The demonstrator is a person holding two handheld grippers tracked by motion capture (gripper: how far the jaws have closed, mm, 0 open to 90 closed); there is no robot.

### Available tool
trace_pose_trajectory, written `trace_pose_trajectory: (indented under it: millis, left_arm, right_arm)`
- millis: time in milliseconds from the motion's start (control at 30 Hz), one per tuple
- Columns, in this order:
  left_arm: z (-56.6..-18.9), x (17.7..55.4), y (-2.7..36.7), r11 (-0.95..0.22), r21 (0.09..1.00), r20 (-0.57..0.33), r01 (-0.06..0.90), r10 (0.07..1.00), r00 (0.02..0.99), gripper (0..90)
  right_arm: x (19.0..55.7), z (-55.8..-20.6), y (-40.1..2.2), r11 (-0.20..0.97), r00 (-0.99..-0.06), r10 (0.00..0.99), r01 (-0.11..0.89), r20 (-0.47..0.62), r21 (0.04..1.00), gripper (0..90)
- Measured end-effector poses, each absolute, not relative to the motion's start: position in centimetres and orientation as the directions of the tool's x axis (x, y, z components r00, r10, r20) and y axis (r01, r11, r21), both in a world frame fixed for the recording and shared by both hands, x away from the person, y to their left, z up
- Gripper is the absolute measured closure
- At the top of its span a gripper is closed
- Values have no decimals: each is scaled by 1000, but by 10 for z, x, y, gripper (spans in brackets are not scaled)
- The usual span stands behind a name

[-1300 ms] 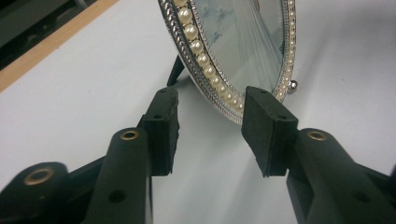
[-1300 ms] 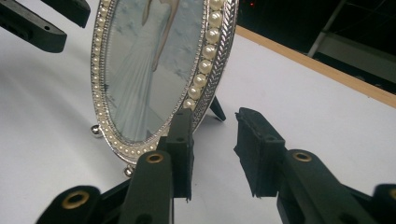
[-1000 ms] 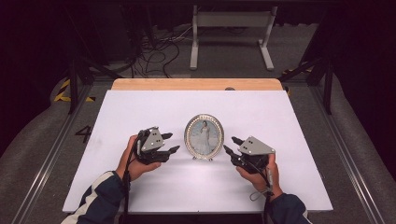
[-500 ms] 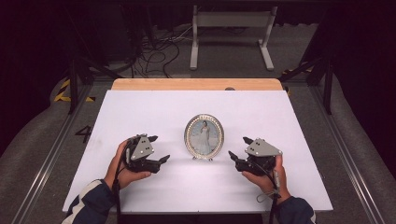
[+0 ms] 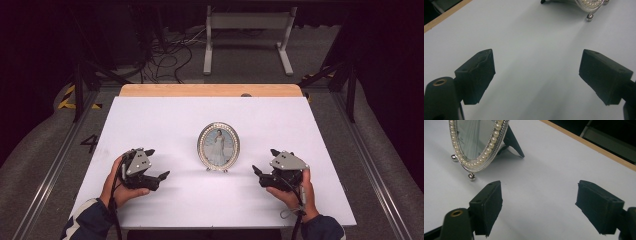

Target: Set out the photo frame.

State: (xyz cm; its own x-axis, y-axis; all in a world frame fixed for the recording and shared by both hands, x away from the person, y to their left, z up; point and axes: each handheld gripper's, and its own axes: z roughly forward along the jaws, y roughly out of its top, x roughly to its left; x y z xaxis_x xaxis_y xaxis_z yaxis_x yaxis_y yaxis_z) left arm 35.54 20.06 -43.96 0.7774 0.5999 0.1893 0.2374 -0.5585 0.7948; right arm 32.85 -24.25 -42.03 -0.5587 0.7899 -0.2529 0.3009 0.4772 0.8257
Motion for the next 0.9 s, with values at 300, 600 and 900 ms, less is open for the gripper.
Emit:
trace_pose_trajectory:
  millis: [300, 600, 900]
  left_arm:
    - [-447, 348, 229, -540, 795, 173, 276, 638, 750, 113]
    - [-448, 341, 250, -521, 799, 171, 301, 676, 717, 110]
    - [-452, 331, 277, -476, 814, 141, 334, 719, 681, 108]
  right_arm:
    - [323, -423, -256, 468, -539, 803, 306, -255, 829, 202]
    - [318, -426, -264, 461, -519, 815, 312, -257, 831, 184]
    - [312, -431, -279, 460, -486, 832, 332, -269, 824, 180]
